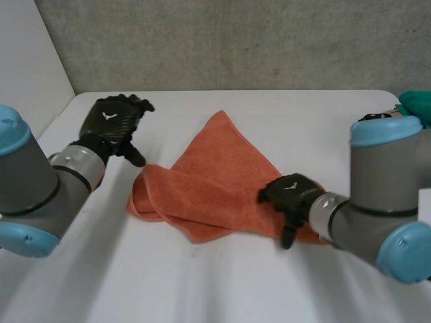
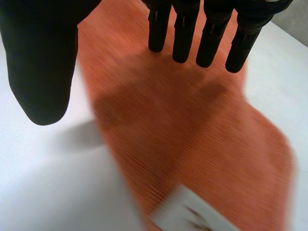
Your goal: Fold the laundry.
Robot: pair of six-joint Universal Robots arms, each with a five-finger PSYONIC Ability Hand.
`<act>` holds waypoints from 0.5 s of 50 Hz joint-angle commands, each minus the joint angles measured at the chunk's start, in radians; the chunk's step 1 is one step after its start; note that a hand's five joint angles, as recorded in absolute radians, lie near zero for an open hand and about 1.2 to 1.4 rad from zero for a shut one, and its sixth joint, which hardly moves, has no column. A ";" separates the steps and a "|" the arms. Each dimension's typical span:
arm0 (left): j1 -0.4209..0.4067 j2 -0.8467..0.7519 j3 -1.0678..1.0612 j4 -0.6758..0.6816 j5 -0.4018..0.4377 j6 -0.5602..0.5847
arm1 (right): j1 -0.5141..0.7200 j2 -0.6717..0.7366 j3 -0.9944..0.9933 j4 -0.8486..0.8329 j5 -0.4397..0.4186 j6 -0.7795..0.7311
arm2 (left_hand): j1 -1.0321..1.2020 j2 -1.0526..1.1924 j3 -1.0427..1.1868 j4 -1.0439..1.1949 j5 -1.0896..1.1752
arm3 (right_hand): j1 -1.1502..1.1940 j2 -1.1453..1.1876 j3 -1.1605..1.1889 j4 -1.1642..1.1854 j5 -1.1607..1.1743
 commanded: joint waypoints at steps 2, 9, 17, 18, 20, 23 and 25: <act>0.127 -0.089 0.095 -0.219 0.026 -0.012 | 0.162 -0.054 0.034 -0.148 0.027 0.358 | 0.030 0.036 0.037 0.042 0.053 | 0.016 0.012 0.002 0.030 0.053; 0.170 -0.175 0.166 -0.446 0.115 -0.054 | 0.269 0.031 -0.003 -0.244 0.120 0.322 | 0.109 0.116 0.116 0.121 0.132 | 0.086 0.083 0.072 0.100 0.124; 0.161 -0.235 0.216 -0.459 0.115 -0.117 | 0.340 0.146 -0.092 -0.260 0.195 0.176 | 0.244 0.251 0.251 0.257 0.267 | 0.221 0.218 0.207 0.235 0.259; 0.154 -0.244 0.227 -0.463 0.112 -0.122 | 0.343 0.160 -0.106 -0.266 0.202 0.165 | 0.244 0.251 0.251 0.257 0.267 | 0.256 0.253 0.242 0.270 0.294; 0.147 -0.256 0.236 -0.468 0.109 -0.123 | 0.346 0.170 -0.115 -0.275 0.202 0.158 | 0.256 0.262 0.263 0.268 0.279 | 0.277 0.274 0.263 0.291 0.314; 0.135 -0.284 0.261 -0.486 0.101 -0.122 | 0.350 0.184 -0.132 -0.289 0.199 0.154 | 0.280 0.286 0.287 0.292 0.302 | 0.307 0.303 0.293 0.320 0.344; 0.127 -0.304 0.282 -0.508 0.094 -0.120 | 0.361 0.199 -0.146 -0.294 0.197 0.153 | 0.280 0.286 0.287 0.292 0.302 | 0.318 0.315 0.304 0.332 0.355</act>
